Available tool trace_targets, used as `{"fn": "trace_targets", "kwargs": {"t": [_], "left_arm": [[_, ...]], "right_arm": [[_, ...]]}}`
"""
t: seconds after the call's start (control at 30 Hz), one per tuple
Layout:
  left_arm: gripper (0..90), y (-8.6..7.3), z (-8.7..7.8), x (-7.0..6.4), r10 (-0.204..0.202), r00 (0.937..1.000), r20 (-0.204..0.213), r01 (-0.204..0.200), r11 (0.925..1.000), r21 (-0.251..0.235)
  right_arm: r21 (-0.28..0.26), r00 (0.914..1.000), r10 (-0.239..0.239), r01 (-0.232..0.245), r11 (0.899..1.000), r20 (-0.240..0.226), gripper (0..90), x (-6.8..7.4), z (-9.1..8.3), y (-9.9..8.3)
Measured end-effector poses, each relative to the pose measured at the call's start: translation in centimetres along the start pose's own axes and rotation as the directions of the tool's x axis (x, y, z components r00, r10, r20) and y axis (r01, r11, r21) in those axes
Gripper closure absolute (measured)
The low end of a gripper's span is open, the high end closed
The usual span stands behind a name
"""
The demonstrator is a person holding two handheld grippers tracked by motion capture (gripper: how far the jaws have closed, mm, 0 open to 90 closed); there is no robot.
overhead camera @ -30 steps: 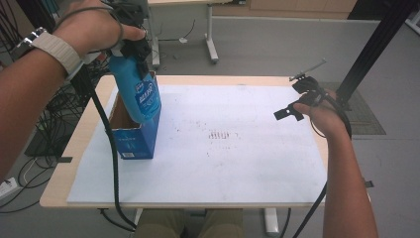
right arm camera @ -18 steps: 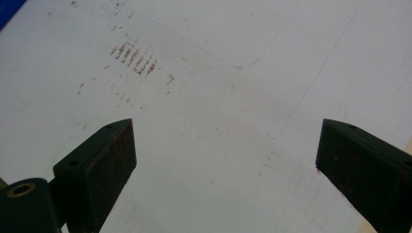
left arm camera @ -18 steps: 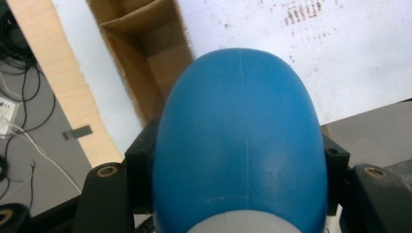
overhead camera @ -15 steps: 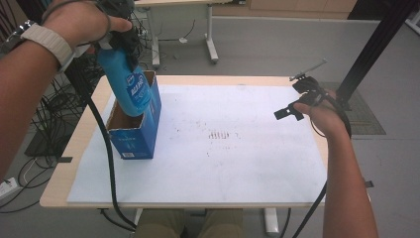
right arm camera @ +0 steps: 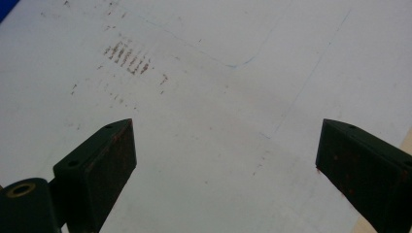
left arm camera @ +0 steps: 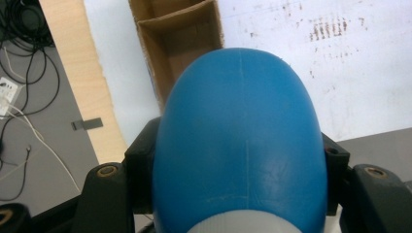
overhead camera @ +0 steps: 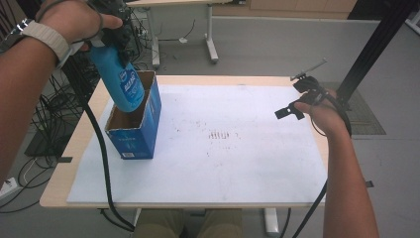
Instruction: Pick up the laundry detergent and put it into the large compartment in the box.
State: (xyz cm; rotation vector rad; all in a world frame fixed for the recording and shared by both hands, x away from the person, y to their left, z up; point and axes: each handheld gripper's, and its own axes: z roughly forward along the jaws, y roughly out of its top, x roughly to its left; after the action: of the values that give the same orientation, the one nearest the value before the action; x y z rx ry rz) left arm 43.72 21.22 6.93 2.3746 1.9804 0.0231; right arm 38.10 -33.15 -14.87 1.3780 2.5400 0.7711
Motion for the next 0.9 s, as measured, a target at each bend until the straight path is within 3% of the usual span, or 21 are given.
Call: {"fn": "trace_targets", "kwargs": {"t": [0.3,0.9], "left_arm": [[38.4,0.4,0.7,0.9,-0.047,0.9988,-0.008,0.047,0.9989,0.005],[38.4,1.3,1.9,1.8,-0.096,0.9953,-0.012,0.096,0.9953,0.005]], "right_arm": [[0.003,1.0,0.003,-0.003,1.0,-0.003,7.2,-0.4,0.2,-0.2],[0.011,1.0,0.002,-0.002,1.0,-0.004,7.2,-0.9,0.7,-0.4]]}}
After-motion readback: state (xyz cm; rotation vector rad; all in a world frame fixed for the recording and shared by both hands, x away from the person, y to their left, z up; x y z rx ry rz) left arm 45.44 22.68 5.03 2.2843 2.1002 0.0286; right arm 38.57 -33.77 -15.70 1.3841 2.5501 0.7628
